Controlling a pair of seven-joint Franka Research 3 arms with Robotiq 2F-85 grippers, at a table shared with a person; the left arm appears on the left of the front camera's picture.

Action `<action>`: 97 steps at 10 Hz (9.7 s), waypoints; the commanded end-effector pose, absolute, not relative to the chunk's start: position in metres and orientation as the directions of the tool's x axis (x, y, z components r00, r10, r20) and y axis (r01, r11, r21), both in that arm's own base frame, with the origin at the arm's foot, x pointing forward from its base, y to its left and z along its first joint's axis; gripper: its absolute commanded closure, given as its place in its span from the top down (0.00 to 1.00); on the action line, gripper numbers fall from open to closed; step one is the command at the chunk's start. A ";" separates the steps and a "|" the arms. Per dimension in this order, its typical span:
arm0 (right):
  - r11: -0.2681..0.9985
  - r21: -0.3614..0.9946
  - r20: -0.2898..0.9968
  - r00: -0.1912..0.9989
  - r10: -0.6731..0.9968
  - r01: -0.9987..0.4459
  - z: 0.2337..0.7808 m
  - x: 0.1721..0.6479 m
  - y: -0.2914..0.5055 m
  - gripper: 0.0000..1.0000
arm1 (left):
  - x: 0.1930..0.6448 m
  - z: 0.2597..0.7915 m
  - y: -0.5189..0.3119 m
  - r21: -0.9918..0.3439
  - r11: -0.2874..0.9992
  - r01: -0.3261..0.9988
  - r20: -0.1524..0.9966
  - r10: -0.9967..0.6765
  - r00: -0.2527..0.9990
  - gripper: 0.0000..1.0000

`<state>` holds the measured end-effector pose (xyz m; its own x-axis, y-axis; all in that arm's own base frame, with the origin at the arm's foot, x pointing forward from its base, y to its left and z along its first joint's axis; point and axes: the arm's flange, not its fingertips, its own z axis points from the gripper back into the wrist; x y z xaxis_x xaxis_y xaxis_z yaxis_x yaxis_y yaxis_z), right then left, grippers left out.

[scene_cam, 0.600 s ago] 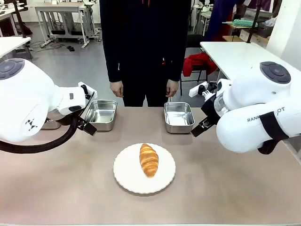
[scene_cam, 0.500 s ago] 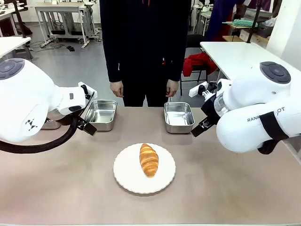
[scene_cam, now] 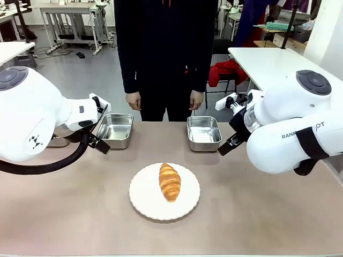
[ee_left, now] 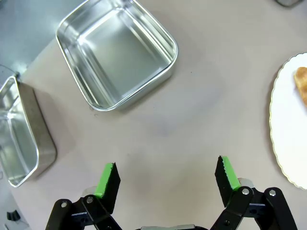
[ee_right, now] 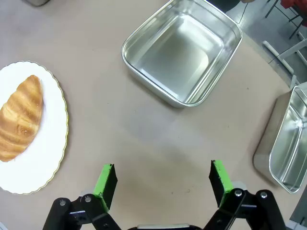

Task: Place the bread in the container.
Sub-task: Place the Butter Roll into the Airtight Container indicated by the human.

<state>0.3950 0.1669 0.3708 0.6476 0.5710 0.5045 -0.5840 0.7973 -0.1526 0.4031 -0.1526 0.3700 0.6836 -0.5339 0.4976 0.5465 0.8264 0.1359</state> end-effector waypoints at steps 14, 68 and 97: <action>0.707 -0.033 0.692 0.494 0.526 -0.706 0.573 0.449 -0.068 1.00 | 0.476 0.571 0.148 -0.074 0.496 0.865 0.743 -0.551 0.380 1.00; 0.733 -0.060 0.781 0.426 0.457 -0.677 0.586 0.488 -0.113 1.00 | 0.489 0.583 0.179 -0.013 0.628 0.778 0.790 -0.471 0.393 1.00; 0.733 -0.060 0.781 0.426 0.457 -0.677 0.586 0.488 -0.113 1.00 | 0.489 0.583 0.179 -0.013 0.628 0.778 0.790 -0.471 0.393 1.00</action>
<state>0.4880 -0.1123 0.5855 0.4261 0.4609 0.7785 -0.6793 0.7313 -0.0612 0.4891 0.1793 0.5819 0.4038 -0.4631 0.7890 0.7723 0.6349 -0.0226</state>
